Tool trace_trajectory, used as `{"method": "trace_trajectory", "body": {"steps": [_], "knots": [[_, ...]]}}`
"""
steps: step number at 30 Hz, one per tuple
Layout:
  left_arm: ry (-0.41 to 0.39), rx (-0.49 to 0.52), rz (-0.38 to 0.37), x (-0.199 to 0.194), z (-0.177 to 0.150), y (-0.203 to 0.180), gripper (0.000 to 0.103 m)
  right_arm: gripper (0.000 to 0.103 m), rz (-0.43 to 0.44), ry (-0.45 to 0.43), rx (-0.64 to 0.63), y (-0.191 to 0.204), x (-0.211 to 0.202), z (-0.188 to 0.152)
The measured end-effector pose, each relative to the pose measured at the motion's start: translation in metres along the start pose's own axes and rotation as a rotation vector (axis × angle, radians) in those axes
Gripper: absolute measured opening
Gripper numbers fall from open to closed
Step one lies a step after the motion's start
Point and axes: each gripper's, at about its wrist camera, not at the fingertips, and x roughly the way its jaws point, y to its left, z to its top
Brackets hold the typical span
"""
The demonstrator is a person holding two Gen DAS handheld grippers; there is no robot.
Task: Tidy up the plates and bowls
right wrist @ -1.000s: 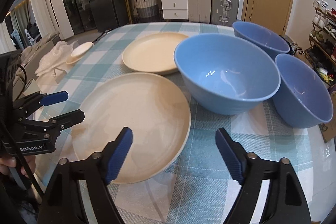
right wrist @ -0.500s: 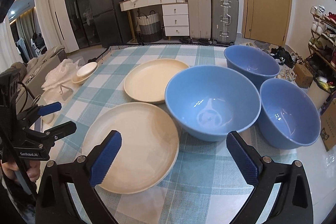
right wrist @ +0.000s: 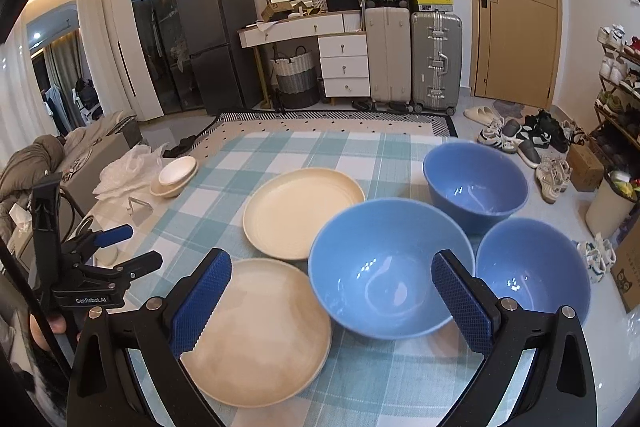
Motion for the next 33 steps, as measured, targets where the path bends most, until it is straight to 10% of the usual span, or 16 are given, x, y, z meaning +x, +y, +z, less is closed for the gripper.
{"method": "trace_trajectory", "body": {"steps": [33], "knots": [[0.057,-0.057,0.051,0.065,0.089,0.018,0.101,0.102,0.044,0.085,-0.048,-0.024,0.083,0.113]]}}
